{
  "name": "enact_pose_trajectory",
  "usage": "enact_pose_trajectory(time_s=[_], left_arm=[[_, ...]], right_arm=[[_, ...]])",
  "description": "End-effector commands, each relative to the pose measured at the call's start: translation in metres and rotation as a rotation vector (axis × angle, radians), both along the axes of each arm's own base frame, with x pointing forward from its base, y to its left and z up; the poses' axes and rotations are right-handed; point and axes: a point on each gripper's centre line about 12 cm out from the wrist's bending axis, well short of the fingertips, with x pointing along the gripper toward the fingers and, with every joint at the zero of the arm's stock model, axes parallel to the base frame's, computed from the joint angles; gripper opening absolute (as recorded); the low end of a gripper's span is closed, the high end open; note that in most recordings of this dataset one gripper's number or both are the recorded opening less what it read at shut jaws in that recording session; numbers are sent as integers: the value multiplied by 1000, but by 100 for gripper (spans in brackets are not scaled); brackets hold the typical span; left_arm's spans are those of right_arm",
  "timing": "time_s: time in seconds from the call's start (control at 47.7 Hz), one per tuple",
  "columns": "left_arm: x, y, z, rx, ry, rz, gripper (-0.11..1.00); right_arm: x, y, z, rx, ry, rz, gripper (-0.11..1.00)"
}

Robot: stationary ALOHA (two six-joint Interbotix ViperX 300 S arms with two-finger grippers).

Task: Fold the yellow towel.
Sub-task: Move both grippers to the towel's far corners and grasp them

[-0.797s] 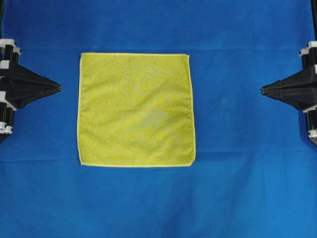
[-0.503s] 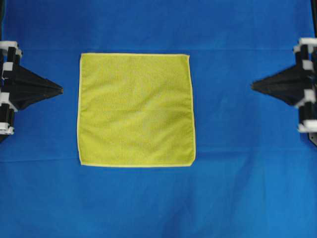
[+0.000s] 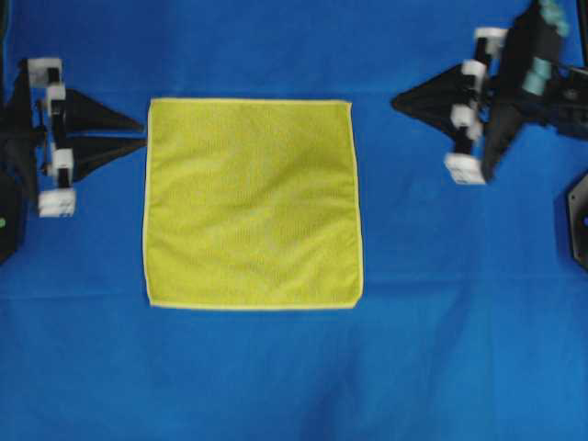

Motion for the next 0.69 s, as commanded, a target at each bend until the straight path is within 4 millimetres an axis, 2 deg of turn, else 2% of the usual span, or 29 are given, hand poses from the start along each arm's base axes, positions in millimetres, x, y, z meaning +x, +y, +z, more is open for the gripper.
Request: enact_pose_trajectory(time_s=[0.0,0.105,0.168,0.315,0.419,0.671], left_arm=[[6,13,-3,-9,20,49,45],[7,27,-20,-31,87,107,75],[9,36,-32,-44,129,139,83],[12,56,-65,-79,241,207,80],[14,68,-86,-101,294,245,80],[16,87,-125,-137,376,301,80]], right_arm=[[16,-14,0,7,30,-25,18],[33,-27,-16,20,121,-40,50],[41,-34,-26,26,169,-44,62],[59,-46,-53,38,256,-48,57],[68,-53,-74,44,310,-47,57],[76,-70,-115,67,402,-64,57]])
